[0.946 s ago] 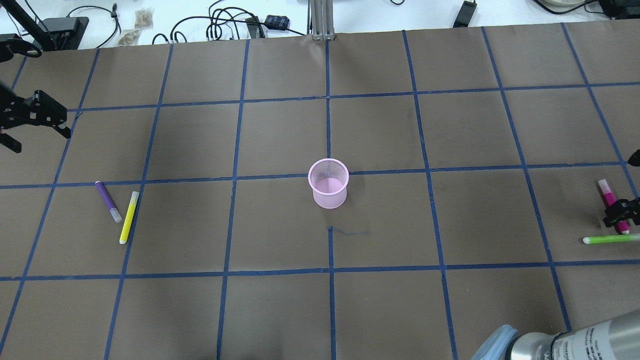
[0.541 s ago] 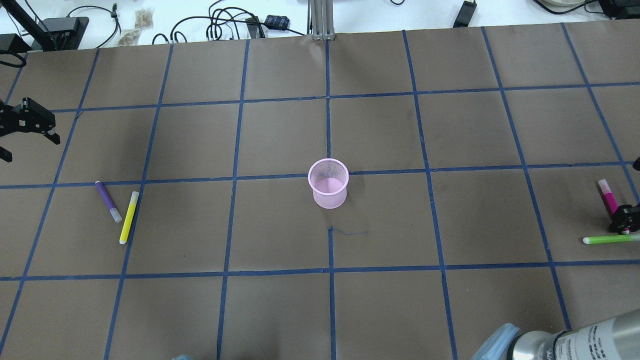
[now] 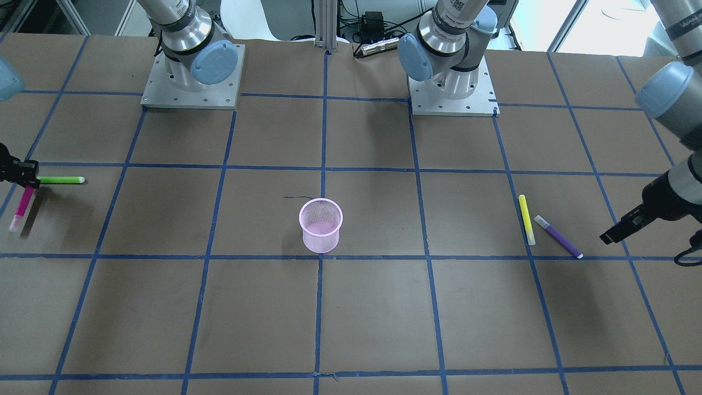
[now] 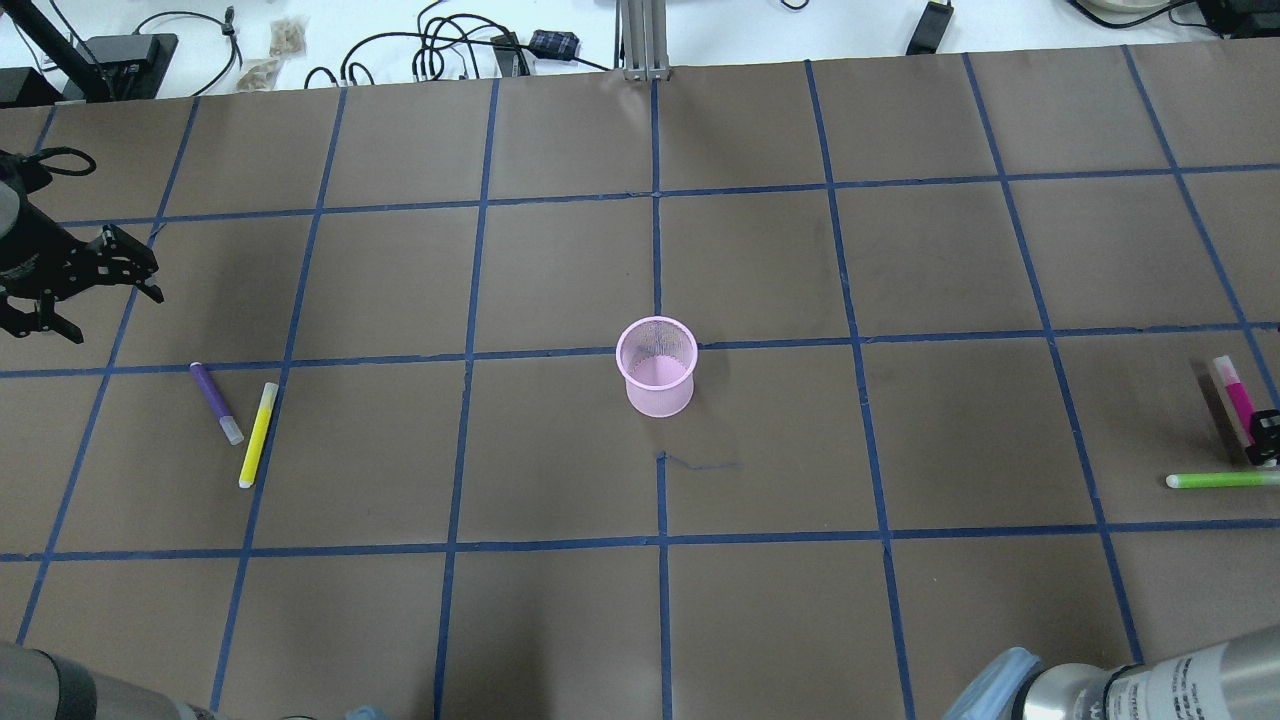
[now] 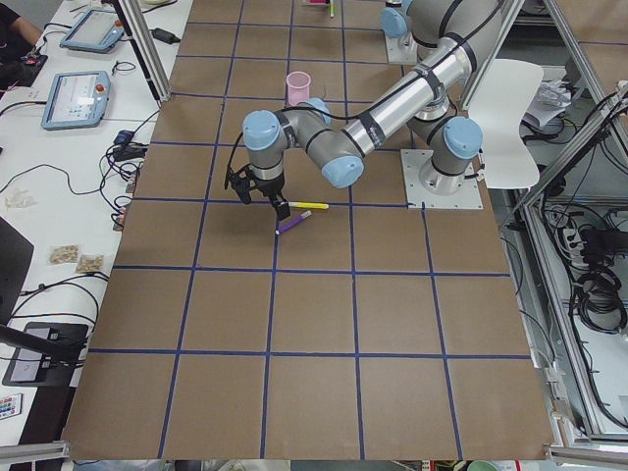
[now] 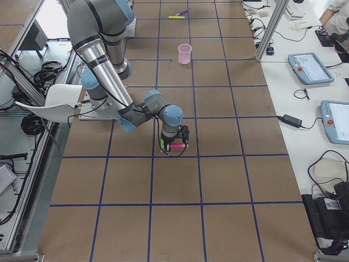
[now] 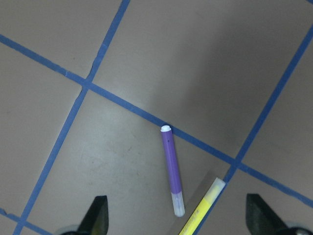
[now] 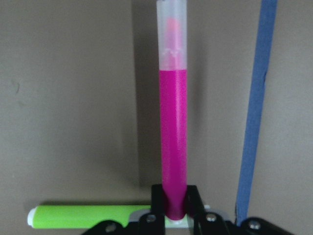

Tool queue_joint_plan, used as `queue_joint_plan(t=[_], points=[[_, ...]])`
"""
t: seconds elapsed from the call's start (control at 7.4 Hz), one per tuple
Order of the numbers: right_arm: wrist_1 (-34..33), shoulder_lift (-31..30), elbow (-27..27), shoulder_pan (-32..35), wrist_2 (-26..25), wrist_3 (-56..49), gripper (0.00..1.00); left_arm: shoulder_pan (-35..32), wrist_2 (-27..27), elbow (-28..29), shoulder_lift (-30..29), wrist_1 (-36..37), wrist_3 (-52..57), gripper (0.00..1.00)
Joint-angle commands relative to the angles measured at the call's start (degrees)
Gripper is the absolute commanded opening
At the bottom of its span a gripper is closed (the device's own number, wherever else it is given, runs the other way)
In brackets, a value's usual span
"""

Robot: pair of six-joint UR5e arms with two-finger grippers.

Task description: Insert purple and pink pens into pink cup

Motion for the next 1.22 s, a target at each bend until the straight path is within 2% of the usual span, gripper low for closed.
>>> queue_joint_plan(t=[0.0, 0.27, 0.54, 0.68, 0.81, 1.08], points=[[7.92, -8.66, -1.56, 3.17, 0.35, 2.51, 0.0, -0.03, -0.01, -1.15, -3.55, 2.21, -3.43, 1.0], [15.05, -11.43, -2.18, 12.72, 3.4, 8.99, 0.0, -0.03, -0.01, -1.24, -7.68, 6.15, -4.32, 1.0], [21.81, -14.58, -2.27, 24.75, 5.62, 22.76, 0.0, -0.03, -0.01, -1.24, -9.54, 6.43, -5.37, 1.0], [23.59, -16.69, -3.23, 31.6, 7.98, 32.84, 0.0, -0.03, 0.17, -1.24, -9.81, 6.34, -4.85, 0.85], [29.01, -17.14, -6.2, 38.37, 11.31, 41.55, 0.0, -0.03, -0.01, -1.58, -9.98, 6.08, -5.37, 0.82], [37.64, -16.71, -12.27, 49.98, 22.44, 62.9, 0.0, -0.11, -0.01, -2.38, -10.86, 6.25, -5.2, 0.73]])
